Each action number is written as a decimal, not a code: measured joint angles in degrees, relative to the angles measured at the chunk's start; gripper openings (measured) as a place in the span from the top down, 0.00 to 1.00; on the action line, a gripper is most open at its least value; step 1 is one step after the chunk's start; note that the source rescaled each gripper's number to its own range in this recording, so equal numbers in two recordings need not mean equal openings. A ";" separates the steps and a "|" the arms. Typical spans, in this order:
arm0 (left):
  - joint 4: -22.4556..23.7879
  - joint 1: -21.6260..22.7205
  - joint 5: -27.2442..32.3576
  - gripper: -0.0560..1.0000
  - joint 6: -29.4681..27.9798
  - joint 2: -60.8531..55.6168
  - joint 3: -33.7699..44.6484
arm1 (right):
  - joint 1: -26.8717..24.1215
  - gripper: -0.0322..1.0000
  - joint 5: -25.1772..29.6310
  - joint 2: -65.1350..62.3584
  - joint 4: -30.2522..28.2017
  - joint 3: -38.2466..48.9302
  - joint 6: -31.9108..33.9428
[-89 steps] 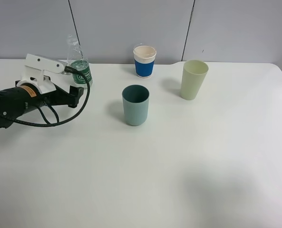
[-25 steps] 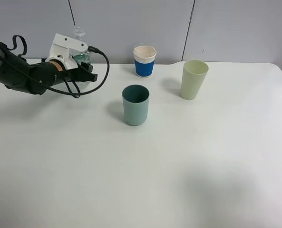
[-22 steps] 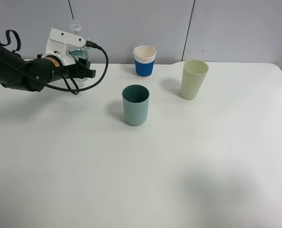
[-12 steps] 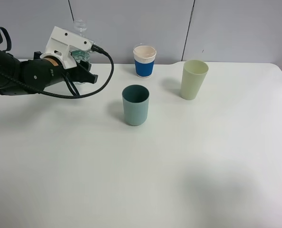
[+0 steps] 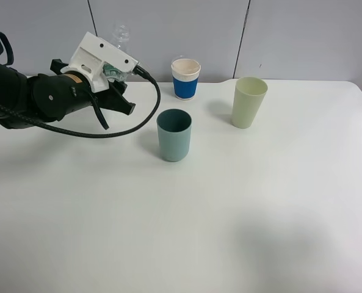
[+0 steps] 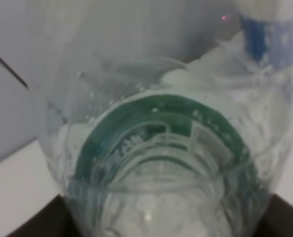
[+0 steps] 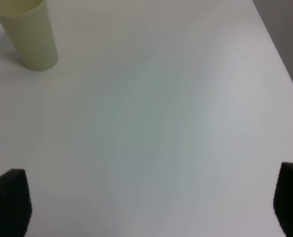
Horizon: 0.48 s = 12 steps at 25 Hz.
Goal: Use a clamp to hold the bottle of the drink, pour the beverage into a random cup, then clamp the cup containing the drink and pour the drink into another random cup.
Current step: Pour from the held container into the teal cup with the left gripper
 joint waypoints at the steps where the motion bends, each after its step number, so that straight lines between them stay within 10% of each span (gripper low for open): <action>1: -0.18 -0.34 -0.22 0.95 1.11 -0.12 0.28 | 0.00 0.05 0.00 0.00 0.00 0.00 0.00; 12: -15.48 -7.42 -5.92 0.95 29.86 -0.18 2.61 | 0.00 0.05 0.00 0.00 0.00 0.00 0.00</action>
